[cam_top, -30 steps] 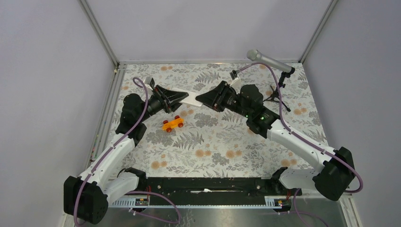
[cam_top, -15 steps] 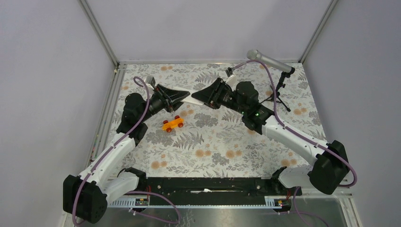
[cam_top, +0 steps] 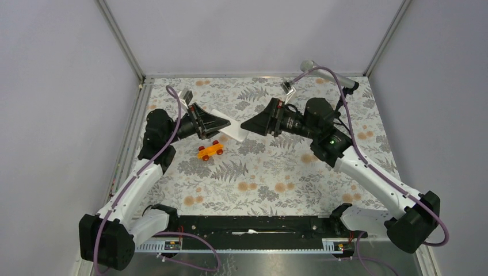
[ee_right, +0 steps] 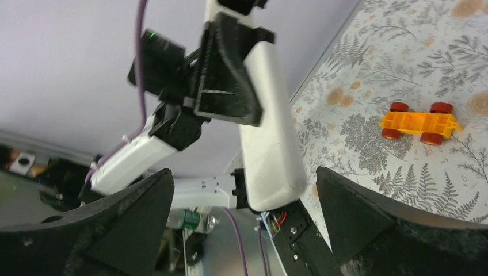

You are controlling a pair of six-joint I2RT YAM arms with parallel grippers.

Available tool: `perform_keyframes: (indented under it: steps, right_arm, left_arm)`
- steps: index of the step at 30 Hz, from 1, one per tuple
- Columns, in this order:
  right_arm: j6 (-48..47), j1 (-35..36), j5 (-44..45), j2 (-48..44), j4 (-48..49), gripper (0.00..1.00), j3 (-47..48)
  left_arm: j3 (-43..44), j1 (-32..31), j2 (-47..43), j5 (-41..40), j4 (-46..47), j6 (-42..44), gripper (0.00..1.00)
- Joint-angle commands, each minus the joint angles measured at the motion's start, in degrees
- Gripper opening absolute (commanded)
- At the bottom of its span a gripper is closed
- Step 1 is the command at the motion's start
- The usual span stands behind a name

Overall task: Load the batteries into the remote control
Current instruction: Load the battery cover into the remote control, then place the remote control at the center of the board.

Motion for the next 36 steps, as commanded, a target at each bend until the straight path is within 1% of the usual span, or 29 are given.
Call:
perform_keyframes:
  steps: [1,2,5,6,8,9,11,14,20,23,25,27,28,29,35,36]
  right_arm:
    - [-10.4,-1.0,-13.9,-0.4,-3.5,1.0,4.1]
    - [-13.3,-1.1,-15.8,0.2,-6.2,1.0,4.9]
    - [-21.9,-1.0,-18.0,1.9,-15.8,1.0,8.4]
    - [-23.8,-1.0,-18.9,2.5,-17.5,0.99,9.4]
    - [-26.0,-1.1,-24.7,3.7,-18.2,0.94,10.6]
    - [-26.1,-0.9,-28.2,4.6,-17.6,0.88,11.0]
    - [-26.8,-0.4,-33.3,5.5,-17.1,0.81,11.6]
    - [-30.2,0.9,-31.9,6.2,-19.5,0.79,12.9]
    - [-30.3,2.1,-29.7,10.3,-20.8,0.65,15.3]
    - [-35.9,5.0,-23.6,12.6,-27.0,0.58,18.5]
    - [-38.1,6.1,-21.7,14.1,-30.5,0.5,20.1]
    - [-38.1,6.1,-20.8,15.1,-30.8,0.37,20.4]
    - [-38.1,6.1,-20.1,15.3,-30.8,0.31,20.3]
    - [-38.1,6.2,-19.8,15.5,-30.7,0.28,20.1]
    - [-35.0,6.1,-19.9,14.8,-26.4,0.02,18.2]
    - [-34.2,6.2,-19.5,14.6,-25.6,0.0,17.8]
  left_arm:
    - [3.4,0.3,0.9,11.8,3.5,7.6,0.0]
    - [4.1,0.3,0.7,12.6,2.0,9.6,0.0]
    - [6.5,0.3,-0.6,15.9,-3.7,16.6,0.0]
    - [7.3,0.3,-1.0,16.4,-6.1,19.3,0.0]
    - [8.2,0.2,-1.6,17.0,-8.9,22.3,0.0]
    - [8.2,0.2,-1.7,17.5,-8.6,22.4,0.0]
    - [8.0,0.0,-1.8,17.9,-7.4,22.3,0.0]
    - [7.5,-0.5,-1.7,18.9,-6.1,22.3,0.0]
    - [7.3,-1.7,-1.9,20.0,-5.4,23.2,0.0]
    - [7.1,-2.8,-1.8,20.4,-4.4,23.0,0.0]
    - [7.0,-3.2,-1.7,20.2,-4.2,23.0,0.0]
    - [6.8,-3.2,-1.7,19.8,-4.2,23.0,0.0]
    - [6.7,-3.2,-1.8,19.9,-4.0,22.9,0.0]
    - [6.6,-3.3,-2.0,19.9,-3.9,22.9,0.0]
    - [5.7,-3.3,-3.2,19.5,-3.6,22.7,0.0]
    - [5.6,-3.3,-3.4,19.3,-3.7,22.6,0.03]
